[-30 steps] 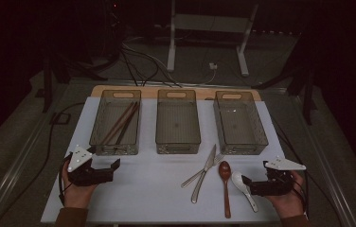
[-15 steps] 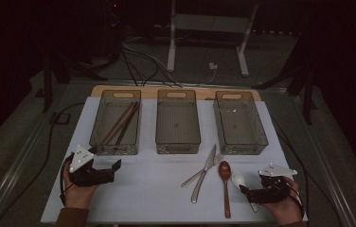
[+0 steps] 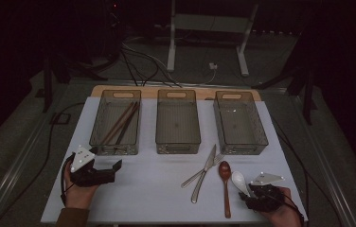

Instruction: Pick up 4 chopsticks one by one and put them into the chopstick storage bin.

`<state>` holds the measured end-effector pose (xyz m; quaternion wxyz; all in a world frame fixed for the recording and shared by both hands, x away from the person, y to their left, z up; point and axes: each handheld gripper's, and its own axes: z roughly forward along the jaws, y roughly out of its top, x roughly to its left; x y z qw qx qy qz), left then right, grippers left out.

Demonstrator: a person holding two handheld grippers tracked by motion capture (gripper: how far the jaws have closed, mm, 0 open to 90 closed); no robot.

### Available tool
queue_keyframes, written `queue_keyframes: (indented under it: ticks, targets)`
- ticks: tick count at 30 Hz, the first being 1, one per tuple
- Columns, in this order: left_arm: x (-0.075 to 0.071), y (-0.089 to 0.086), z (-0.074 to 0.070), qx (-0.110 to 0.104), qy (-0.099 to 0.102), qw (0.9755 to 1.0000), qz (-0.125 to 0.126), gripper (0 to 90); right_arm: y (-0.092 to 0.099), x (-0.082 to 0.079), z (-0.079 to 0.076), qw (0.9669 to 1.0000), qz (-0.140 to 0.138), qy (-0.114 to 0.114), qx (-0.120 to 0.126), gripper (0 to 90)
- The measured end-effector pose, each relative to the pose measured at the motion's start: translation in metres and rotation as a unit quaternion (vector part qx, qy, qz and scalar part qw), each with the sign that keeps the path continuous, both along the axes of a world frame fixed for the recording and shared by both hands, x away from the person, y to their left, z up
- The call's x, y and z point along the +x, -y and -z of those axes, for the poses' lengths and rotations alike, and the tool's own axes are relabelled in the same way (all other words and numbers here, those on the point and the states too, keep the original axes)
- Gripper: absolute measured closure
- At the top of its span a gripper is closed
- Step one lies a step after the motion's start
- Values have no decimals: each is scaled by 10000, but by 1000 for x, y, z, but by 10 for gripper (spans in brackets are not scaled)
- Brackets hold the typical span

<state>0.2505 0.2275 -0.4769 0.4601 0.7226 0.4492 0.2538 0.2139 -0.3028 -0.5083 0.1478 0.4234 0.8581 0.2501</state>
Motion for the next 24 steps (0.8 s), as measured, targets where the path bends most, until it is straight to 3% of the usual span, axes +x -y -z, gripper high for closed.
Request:
queue_keyframes:
  ticks: [10,12,24]
  targets:
    - [1,2,-1,-12,6,10000,14,16,4,5,-4,9994,73,-328,1,719]
    - [0,2,-1,6,1,10000,28,16,3,6,-4,9994,168,-264,-124,845]
    - [-2,3,-1,8,-9,10000,-16,16,8,8,-3,9992,310,-238,126,861]
